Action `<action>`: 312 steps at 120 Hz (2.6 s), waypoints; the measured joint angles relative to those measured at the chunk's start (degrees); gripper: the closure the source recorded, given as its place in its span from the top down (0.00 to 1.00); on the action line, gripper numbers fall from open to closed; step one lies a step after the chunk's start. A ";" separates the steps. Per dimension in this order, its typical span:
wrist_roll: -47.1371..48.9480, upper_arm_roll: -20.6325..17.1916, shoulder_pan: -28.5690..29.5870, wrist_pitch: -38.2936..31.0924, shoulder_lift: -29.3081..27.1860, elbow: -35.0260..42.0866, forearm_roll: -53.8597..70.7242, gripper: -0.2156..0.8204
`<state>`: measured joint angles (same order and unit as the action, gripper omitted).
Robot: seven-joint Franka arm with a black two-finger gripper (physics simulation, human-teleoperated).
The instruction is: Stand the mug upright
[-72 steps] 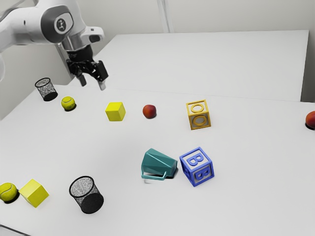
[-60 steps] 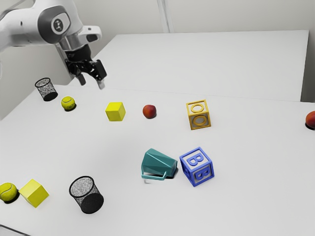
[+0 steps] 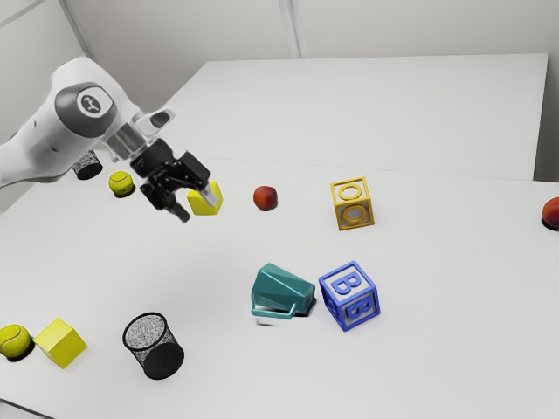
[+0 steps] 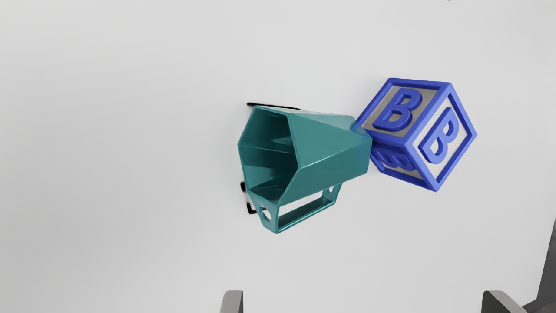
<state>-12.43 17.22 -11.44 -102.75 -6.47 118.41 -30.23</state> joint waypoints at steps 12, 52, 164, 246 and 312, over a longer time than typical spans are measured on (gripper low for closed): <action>0.76 0.15 -0.16 -0.91 0.28 2.90 -6.15 0.78; 2.18 0.18 -5.84 -4.02 6.83 4.40 -12.04 0.78; -0.72 -1.31 -3.52 -6.39 15.92 3.94 -19.43 0.77; -1.64 -3.51 -3.86 -6.70 17.90 3.87 -24.27 0.32; -1.63 -3.95 -3.96 -6.02 16.90 2.01 -23.36 0.05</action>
<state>-14.05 13.27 -15.39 -108.77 10.43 120.41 -53.59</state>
